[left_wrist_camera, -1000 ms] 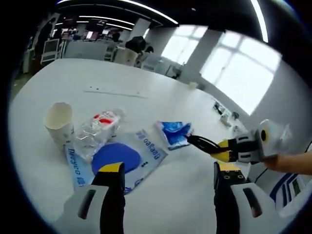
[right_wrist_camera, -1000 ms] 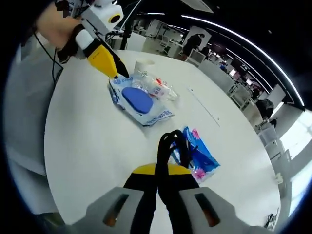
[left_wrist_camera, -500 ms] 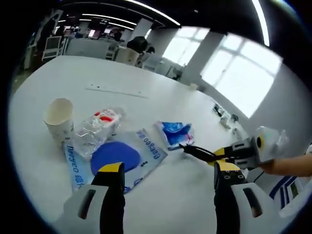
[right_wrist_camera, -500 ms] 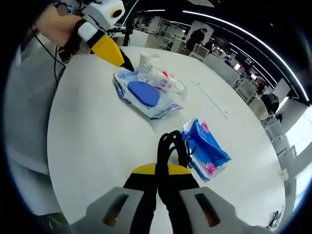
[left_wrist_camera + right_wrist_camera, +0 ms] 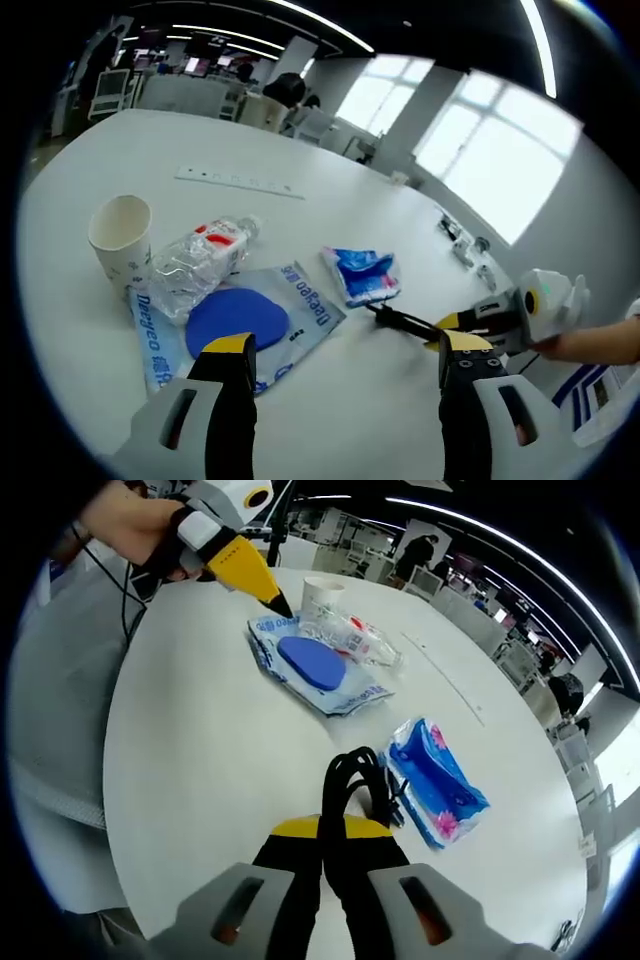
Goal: Arrange the tabletop items into an orderly group along one side of the table until the central work area is clear of visible clutter.
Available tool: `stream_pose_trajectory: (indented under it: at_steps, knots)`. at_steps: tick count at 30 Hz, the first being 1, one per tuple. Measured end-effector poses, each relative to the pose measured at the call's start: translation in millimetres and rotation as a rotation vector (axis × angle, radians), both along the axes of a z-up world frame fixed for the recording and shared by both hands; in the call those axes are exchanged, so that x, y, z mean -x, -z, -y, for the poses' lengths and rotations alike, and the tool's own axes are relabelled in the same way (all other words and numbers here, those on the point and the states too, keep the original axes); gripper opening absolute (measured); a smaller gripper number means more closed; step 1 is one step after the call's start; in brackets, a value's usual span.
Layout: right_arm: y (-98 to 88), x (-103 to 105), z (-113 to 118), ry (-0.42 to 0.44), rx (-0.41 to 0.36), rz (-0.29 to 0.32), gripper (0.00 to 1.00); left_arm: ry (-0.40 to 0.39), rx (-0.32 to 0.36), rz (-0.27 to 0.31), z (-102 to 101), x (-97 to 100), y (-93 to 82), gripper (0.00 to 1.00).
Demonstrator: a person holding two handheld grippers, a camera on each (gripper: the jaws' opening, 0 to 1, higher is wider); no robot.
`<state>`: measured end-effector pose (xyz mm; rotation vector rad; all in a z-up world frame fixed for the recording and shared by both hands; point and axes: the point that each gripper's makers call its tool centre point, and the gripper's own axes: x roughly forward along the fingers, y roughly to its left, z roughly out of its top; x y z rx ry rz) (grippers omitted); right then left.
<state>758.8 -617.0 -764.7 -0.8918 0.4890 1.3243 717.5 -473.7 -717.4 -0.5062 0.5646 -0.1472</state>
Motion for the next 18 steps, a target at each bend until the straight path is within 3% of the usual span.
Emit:
stream_pose_trajectory:
  at_steps: [9,18]
  knots:
    - [8.8,8,0,-0.022,0.022,-0.047,0.02,-0.001,0.022,0.01,3,0.7,-3.0,0.72]
    - [16.8,19,-4,-0.026,0.012,-0.158,0.03,-0.022,0.035,0.001,-2,8.1,-0.9,0.72]
